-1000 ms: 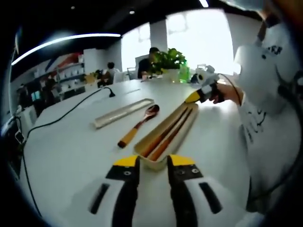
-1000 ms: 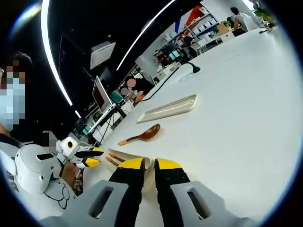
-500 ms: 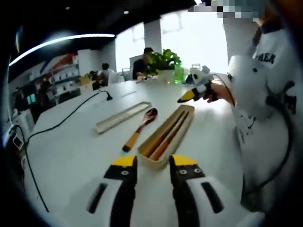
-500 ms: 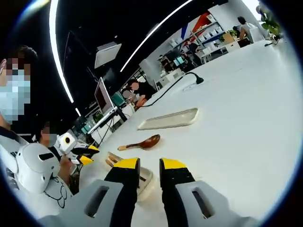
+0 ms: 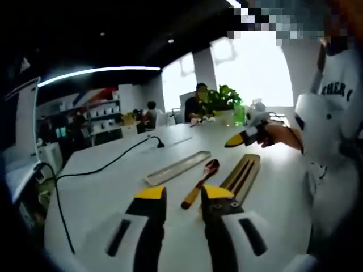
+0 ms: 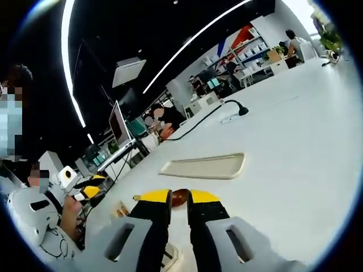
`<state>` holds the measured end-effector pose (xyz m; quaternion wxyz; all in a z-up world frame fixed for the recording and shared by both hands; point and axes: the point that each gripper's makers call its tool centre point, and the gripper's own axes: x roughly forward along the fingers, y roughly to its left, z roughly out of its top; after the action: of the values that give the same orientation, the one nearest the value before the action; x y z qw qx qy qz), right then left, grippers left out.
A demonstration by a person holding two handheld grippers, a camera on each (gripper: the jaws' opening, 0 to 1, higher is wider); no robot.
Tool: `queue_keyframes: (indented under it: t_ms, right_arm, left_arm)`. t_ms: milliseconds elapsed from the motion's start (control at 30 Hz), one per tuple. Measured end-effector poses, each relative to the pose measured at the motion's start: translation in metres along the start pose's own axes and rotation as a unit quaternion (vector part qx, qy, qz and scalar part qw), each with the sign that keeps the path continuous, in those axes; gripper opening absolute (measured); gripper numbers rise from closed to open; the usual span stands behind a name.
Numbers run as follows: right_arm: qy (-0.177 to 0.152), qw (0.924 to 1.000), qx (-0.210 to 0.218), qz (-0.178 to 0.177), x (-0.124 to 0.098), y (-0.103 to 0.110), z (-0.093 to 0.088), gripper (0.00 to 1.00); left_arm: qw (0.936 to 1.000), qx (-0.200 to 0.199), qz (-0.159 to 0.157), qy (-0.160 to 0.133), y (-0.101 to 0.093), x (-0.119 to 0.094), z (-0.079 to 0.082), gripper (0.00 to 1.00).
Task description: Arrange the utensils inside the cutlery case until each visible utensil rests in its matching compartment.
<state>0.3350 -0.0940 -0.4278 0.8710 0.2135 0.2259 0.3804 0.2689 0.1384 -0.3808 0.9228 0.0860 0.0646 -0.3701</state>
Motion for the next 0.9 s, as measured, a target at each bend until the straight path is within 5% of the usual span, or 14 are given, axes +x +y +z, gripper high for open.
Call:
queue_keyframes:
  t_ms: [200, 900]
  right_arm:
    - [0.022, 0.9996, 0.016, -0.007, 0.015, -0.012, -0.01, 0.08]
    - [0.058, 0.9977, 0.033, 0.013, 0.044, 0.001, -0.024, 0.14]
  left_arm:
    - [0.9997, 0.019, -0.003, 0.015, -0.004, 0.005, -0.007, 0.26]
    - [0.9986, 0.033, 0.006, 0.042, -0.005, 0.001, -0.025, 0.25]
